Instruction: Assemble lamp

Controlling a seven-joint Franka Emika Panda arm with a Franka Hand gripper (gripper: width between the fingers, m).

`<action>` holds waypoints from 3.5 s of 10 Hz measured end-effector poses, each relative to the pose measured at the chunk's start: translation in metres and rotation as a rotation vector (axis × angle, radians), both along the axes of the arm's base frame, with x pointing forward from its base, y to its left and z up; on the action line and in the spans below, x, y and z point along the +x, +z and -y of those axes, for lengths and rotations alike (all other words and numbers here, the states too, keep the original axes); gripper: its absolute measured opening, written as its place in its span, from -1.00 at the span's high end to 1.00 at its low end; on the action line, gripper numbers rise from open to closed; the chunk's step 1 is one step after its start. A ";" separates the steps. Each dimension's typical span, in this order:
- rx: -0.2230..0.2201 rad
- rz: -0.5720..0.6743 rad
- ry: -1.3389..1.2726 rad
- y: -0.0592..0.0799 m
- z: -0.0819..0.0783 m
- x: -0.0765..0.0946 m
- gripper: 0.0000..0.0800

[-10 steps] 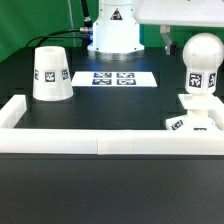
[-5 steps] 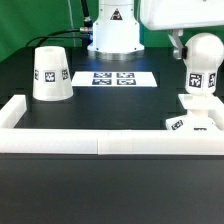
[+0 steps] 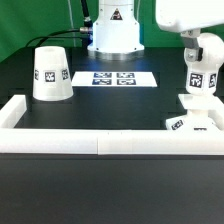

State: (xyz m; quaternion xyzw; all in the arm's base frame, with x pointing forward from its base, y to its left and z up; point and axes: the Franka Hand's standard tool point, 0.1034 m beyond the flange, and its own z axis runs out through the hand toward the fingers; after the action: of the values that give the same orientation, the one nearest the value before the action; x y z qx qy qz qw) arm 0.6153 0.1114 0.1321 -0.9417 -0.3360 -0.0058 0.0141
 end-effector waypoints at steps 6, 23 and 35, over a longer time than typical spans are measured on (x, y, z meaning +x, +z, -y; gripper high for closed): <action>-0.010 -0.012 0.123 -0.007 0.005 -0.007 -0.75; 0.013 -0.045 -1.019 -0.008 0.004 -0.005 -0.45; 0.034 -0.100 -1.384 -0.009 0.004 -0.006 -0.74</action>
Offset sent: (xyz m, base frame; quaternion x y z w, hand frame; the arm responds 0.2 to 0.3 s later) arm -0.0105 -0.0060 -0.0061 -0.0077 -0.0249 0.0234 0.9994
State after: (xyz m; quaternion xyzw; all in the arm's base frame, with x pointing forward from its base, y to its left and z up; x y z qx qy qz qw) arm 0.6093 0.1071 0.1232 -0.9382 0.3432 0.0247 0.0372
